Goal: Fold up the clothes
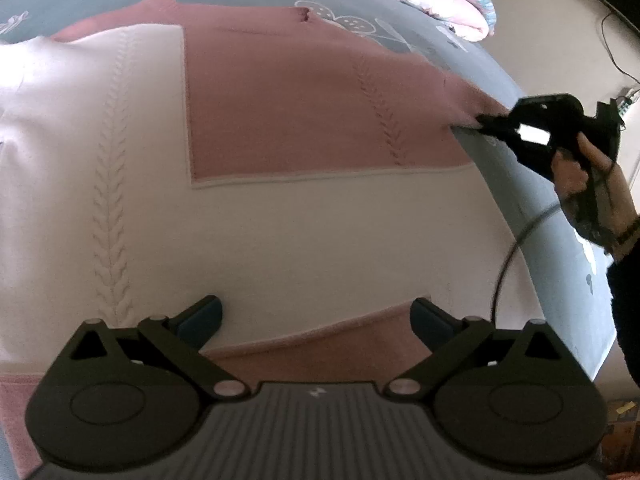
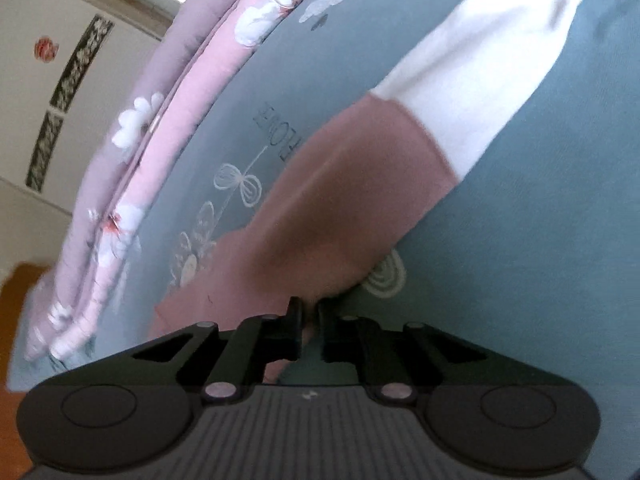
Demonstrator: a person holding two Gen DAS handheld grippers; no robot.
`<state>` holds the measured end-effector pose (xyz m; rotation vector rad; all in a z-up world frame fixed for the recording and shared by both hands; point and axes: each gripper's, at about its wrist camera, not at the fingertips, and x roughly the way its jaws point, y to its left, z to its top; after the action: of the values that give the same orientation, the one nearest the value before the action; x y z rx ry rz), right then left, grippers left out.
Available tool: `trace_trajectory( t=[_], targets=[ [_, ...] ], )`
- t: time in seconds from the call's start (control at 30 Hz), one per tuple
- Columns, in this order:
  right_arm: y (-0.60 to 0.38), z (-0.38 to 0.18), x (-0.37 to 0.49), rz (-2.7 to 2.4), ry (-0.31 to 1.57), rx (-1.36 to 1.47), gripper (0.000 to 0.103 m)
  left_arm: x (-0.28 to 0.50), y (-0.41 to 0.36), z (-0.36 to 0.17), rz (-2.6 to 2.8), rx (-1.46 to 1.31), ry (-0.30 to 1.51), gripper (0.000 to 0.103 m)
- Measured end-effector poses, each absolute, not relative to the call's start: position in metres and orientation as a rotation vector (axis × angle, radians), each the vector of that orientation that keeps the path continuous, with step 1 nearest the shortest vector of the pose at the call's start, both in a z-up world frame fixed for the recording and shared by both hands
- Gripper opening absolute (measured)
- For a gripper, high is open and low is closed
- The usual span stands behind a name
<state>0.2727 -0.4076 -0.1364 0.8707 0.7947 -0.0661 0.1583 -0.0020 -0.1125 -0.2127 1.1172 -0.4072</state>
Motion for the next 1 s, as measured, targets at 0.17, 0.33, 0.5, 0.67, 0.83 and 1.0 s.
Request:
trace_trajectory(
  t=[0.17, 0.33, 0.5, 0.67, 0.83, 1.0],
  targets=[
    [-0.406, -0.131, 0.278, -0.058, 0.866, 0.75, 0.019, 0.16, -0.001, -0.112, -0.408, -0.227, 1.127, 0.1],
    [-0.396, -0.075, 0.284, 0.01, 0.787, 0.513, 0.021, 0.165, 0.002, -0.095, -0.397, -0.252, 1.129, 0.098],
    [-0.357, -0.034, 0.351, 0.151, 0.803, 0.238, 0.041, 0.174, 0.003, -0.107, -0.388, -0.251, 1.173, 0.098],
    [-0.312, -0.04, 0.421, 0.247, 0.926, 0.015, 0.047, 0.174, 0.009, -0.116, -0.427, -0.27, 1.163, 0.101],
    [-0.292, -0.078, 0.467, 0.278, 1.109, -0.083, 0.047, 0.179, 0.019, -0.118, -0.449, -0.337, 1.165, 0.101],
    [-0.289, -0.102, 0.465, 0.334, 1.208, -0.146, 0.028, 0.18, 0.025, -0.119, -0.468, -0.358, 1.156, 0.102]
  ],
)
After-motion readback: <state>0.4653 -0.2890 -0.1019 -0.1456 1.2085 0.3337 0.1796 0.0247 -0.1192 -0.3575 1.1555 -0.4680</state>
